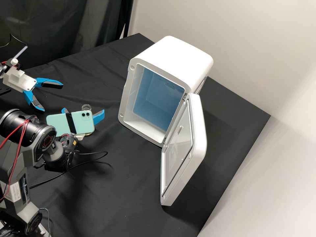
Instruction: Place the flask in the incubator
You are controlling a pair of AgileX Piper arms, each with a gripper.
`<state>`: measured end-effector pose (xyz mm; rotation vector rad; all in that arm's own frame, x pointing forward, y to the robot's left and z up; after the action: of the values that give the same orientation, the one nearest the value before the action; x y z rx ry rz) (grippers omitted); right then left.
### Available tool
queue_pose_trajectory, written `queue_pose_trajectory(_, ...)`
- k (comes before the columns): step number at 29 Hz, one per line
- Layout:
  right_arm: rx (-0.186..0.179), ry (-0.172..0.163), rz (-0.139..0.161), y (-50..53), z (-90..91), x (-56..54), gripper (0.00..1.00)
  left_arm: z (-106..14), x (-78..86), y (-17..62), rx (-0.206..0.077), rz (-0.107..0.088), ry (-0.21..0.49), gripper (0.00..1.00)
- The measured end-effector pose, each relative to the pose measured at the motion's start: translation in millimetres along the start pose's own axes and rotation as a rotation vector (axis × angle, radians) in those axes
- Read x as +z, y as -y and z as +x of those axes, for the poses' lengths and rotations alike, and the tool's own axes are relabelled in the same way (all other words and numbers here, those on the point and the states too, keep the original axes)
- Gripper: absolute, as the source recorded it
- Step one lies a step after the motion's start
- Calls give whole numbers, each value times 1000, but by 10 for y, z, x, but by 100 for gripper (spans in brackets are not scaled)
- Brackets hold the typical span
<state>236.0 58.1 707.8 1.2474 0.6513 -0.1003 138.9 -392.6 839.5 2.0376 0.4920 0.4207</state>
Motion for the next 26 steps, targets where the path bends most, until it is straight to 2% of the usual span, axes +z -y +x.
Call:
queue_pose_trajectory(3, 1, 6, 2, -2, -6, 12, 100, 0, 1, 0, 0, -6, 1, 100)
queue_pose_trajectory(6, -4, 8, 4, 11, -2, 20, 100, 1, 2, -2, 2, 5, 7, 100)
queue_pose_trajectory(7, -8, 11, 4, 16, -2, 24, 100, 4, 2, -5, -3, 16, 10, 100)
queue_pose_trajectory(8, -8, 10, 2, 9, 8, 22, 100, 7, -1, -11, -2, 16, 11, 100)
queue_pose_trajectory(13, 8, 3, -7, -51, 71, 13, 100, 29, -12, -52, 7, -10, 7, 100)
queue_pose_trajectory(15, 8, 6, -11, -72, 98, 13, 100, 39, -21, -55, 4, -10, 10, 100)
queue_pose_trajectory(18, 7, 5, -17, -93, 127, 10, 100, 40, -38, -61, 7, 0, 12, 100)
queue_pose_trajectory(21, 13, -1, -18, -124, 160, 2, 100, 57, -61, -71, 5, -15, 2, 100)
queue_pose_trajectory(26, 8, -18, -31, -138, 182, -16, 100, 64, -83, -89, 10, -25, -5, 100)
